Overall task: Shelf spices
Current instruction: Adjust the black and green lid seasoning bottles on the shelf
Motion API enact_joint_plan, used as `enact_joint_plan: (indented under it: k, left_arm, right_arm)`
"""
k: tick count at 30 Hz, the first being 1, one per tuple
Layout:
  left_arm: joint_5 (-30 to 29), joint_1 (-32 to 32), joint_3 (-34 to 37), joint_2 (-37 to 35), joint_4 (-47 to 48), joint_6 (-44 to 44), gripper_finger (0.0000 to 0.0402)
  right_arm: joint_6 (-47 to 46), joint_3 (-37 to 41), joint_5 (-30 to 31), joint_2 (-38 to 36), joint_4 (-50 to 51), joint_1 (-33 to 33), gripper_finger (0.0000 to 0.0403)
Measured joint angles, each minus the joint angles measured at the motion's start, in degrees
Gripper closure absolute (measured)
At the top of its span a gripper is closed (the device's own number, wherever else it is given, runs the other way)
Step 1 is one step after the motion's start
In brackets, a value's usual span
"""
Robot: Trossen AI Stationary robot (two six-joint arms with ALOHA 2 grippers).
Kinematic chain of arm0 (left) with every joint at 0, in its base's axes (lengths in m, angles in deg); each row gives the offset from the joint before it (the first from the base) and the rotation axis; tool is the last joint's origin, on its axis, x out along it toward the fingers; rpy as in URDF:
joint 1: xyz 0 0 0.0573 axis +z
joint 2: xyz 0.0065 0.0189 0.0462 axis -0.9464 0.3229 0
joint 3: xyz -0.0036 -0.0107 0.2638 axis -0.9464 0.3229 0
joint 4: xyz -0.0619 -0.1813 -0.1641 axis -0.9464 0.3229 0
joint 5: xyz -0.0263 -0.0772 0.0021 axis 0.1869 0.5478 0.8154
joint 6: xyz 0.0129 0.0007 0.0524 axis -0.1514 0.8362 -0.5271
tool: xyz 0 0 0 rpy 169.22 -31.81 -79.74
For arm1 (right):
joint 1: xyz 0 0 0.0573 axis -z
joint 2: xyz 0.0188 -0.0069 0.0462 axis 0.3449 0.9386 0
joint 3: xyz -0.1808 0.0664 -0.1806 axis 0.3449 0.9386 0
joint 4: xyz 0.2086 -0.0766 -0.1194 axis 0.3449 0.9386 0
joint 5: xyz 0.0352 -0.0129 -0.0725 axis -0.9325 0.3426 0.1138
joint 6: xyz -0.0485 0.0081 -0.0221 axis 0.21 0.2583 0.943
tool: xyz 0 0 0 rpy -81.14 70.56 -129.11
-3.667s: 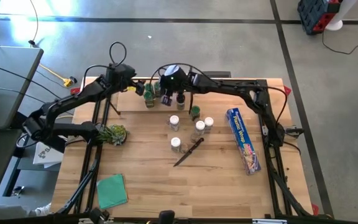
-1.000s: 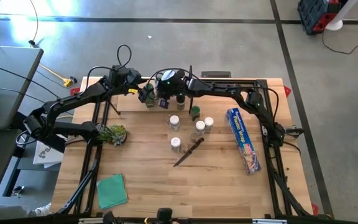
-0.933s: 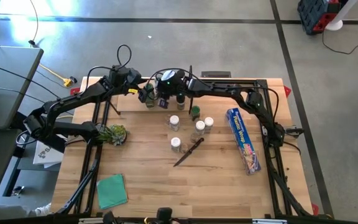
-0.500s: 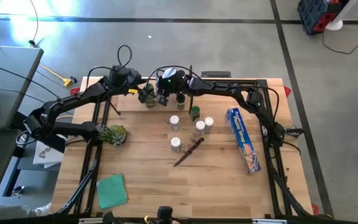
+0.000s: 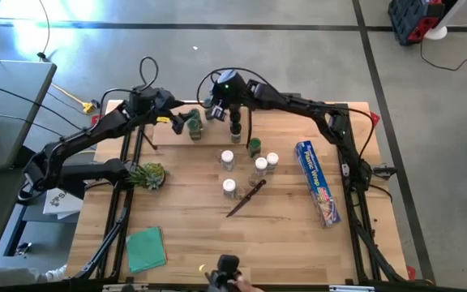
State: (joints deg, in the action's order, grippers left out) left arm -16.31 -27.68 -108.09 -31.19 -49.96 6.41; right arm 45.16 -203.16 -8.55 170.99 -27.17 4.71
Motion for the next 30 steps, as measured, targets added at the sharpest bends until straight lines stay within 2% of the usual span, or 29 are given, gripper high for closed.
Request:
enact_joint_plan:
  k: [6, 19, 30]
  left_arm:
    - [0.0, 0.0, 0.0, -4.1, 0.6, 0.2, 0.0088]
    - [0.1, -0.5, 0.0, -4.6, 1.0, 0.4, 0.0088]
    - [0.1, -0.9, 0.0, -4.7, 1.1, 0.1, 0.0088]
  right_arm:
    - [-2.6, 2.3, -2.9, 0.2, 1.0, 0.1, 0.0327]
    - [-4.5, 2.3, -7.5, 0.4, 0.3, -0.7, 0.0327]
    - [-3.4, 1.8, -1.1, 0.6, 0.2, -0.4, 0.0327]
